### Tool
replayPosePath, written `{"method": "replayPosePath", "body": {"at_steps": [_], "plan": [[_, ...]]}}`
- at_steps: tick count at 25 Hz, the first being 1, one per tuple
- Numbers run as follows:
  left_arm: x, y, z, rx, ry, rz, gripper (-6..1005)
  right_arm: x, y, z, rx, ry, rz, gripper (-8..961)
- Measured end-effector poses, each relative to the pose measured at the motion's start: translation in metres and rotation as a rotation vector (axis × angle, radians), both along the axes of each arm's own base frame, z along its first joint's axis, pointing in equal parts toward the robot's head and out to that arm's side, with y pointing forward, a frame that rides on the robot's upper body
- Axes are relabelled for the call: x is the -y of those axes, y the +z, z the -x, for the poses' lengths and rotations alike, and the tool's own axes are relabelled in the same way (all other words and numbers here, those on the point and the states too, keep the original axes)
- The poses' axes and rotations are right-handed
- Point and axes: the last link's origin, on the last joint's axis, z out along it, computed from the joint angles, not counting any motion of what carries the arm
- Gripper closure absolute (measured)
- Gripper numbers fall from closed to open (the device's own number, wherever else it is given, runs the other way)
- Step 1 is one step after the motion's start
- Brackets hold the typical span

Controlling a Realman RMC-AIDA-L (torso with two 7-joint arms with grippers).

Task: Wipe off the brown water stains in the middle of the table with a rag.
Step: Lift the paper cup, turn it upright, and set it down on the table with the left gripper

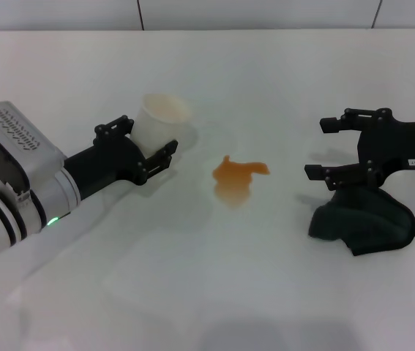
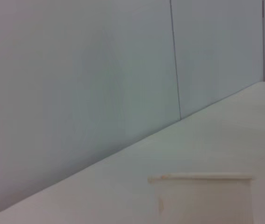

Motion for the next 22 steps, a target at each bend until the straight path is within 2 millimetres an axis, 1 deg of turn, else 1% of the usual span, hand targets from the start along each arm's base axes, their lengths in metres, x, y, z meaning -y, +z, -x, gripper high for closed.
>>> {"method": "replayPosePath", "body": {"at_steps": [8, 22], "plan": [[0.009, 0.000, 0.012, -0.005, 0.041, 0.000, 342, 0.000, 0.000, 0.001, 0.000, 0.002, 0.000, 83], [0.018, 0.001, 0.023, -0.008, 0.073, -0.002, 340, 0.000, 0.000, 0.002, 0.000, 0.008, 0.005, 83]]}}
